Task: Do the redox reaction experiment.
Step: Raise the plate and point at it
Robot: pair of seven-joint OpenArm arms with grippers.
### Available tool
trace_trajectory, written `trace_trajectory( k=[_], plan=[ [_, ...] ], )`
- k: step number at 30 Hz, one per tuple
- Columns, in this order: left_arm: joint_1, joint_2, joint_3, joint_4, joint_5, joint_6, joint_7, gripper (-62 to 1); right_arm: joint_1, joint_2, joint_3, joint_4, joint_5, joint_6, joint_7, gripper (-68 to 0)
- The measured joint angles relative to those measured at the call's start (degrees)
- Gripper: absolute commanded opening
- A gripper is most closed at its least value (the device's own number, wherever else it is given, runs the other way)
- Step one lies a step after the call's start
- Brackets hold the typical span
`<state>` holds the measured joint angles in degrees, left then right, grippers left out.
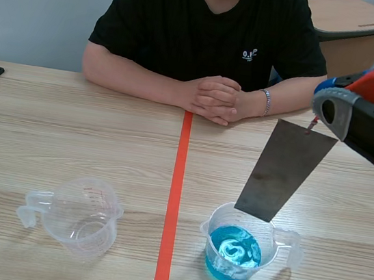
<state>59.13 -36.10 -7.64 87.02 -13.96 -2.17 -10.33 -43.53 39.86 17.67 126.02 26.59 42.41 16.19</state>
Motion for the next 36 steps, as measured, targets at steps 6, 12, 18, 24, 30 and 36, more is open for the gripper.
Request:
trace_trajectory(
  k=[6,12,18,24,30,36],
  plan=[
    [-8.11,-7.67,0.31,0.00,0.00,-6.47,-3.32,-56.7,0.00,0.00,0.00,0.00,0.00,0.00,0.00,-66.0],
    [-16.11,-13.77,2.19,0.02,0.00,-11.41,-6.60,-56.7,0.00,0.00,0.00,0.00,-0.02,0.00,0.00,-66.0],
    [-25.64,-16.81,8.63,0.02,0.17,-15.72,-7.50,-56.7,0.00,0.00,0.00,0.00,0.02,0.00,0.00,-66.0],
    [-36.70,-16.72,17.92,0.02,0.44,-16.72,-6.88,-56.7,0.00,0.00,0.00,0.00,0.02,0.00,-0.02,-66.0],
    [-46.93,-15.50,28.94,0.02,0.44,-17.18,-5.51,-56.7,0.00,0.00,0.00,0.00,0.02,0.00,-0.02,-66.0],
    [-57.00,-11.69,39.47,0.02,0.44,-17.07,-0.83,-56.7,0.00,0.00,0.00,0.00,0.02,0.00,-0.07,-66.0]
  ],
)
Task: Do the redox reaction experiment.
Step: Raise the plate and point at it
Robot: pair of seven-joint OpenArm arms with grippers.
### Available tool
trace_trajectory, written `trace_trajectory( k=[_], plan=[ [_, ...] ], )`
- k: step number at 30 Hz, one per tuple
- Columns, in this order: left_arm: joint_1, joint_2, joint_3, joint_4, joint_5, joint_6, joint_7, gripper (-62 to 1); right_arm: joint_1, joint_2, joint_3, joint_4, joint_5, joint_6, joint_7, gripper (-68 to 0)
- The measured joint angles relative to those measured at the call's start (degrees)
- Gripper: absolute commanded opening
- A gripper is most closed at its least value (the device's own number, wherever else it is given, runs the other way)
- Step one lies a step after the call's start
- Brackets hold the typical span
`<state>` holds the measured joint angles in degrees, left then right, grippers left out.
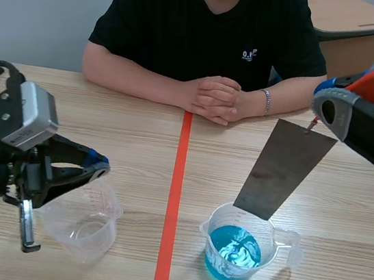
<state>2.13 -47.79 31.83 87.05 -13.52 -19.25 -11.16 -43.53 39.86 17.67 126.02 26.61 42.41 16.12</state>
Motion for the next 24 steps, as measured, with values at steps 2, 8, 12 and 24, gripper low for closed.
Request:
trace_trajectory(
  k=[2,8,12,24],
  plan=[
    [-2.64,1.66,2.84,0.00,0.00,-0.09,1.38,-56.7,0.00,0.00,0.00,0.00,0.00,0.00,0.02,-66.0],
    [-8.35,6.47,9.33,-0.04,0.00,-0.09,5.79,-56.7,0.00,0.00,0.00,0.00,0.00,0.00,0.02,-66.0],
    [-11.26,10.08,12.33,-1.84,0.00,-0.07,6.08,-56.7,0.00,0.00,0.00,0.00,0.02,0.00,0.02,-66.0],
    [-16.48,17.79,16.46,-11.39,0.02,0.09,6.25,-56.7,0.00,0.00,0.00,0.00,0.02,0.00,0.02,-66.0]
  ],
)
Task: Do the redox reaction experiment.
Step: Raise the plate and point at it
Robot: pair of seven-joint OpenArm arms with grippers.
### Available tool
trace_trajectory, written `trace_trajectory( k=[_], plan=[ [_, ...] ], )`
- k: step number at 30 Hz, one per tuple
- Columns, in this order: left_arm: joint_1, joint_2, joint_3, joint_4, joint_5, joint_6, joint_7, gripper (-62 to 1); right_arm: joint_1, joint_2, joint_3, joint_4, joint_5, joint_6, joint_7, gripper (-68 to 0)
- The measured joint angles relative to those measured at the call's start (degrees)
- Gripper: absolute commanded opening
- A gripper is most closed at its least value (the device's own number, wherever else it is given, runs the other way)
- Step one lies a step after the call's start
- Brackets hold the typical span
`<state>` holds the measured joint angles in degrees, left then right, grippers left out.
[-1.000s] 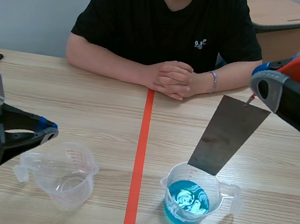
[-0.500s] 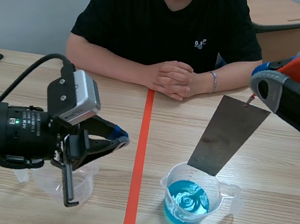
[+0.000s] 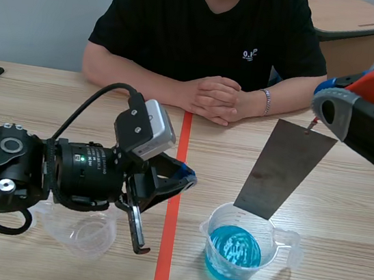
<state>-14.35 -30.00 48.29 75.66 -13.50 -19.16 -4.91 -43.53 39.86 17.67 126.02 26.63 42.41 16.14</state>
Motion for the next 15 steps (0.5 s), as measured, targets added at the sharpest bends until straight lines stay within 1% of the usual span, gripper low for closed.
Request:
trace_trajectory(
  k=[9,15],
  plan=[
    [-2.51,4.98,3.61,-0.42,0.07,-0.09,0.46,-56.7,0.00,0.00,0.00,0.00,0.00,0.00,0.00,-66.0],
    [-2.49,5.51,3.61,-0.42,0.17,-0.15,0.46,-56.7,0.00,0.00,0.00,0.00,0.00,0.00,0.00,-66.0]
  ],
)
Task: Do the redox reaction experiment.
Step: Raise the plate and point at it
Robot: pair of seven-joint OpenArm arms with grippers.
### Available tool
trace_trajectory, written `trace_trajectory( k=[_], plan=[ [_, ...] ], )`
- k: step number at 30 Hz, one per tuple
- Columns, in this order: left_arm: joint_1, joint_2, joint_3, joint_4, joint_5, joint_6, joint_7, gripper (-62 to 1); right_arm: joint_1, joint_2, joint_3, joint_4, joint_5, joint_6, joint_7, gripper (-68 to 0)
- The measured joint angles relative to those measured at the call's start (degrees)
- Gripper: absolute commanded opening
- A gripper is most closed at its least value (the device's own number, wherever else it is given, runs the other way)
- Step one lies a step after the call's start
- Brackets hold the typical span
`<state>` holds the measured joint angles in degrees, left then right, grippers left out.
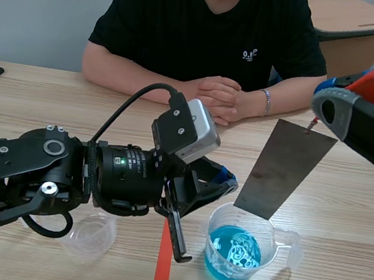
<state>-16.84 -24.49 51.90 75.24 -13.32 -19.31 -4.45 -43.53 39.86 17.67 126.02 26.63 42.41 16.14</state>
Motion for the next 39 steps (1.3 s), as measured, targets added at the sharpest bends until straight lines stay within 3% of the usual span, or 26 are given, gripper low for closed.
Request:
trace_trajectory(
  k=[39],
  plan=[
    [0.00,-1.29,-0.02,0.00,-0.02,0.04,-0.11,-56.7,0.00,0.00,0.00,0.00,0.00,0.00,0.00,-66.0]
  ],
)
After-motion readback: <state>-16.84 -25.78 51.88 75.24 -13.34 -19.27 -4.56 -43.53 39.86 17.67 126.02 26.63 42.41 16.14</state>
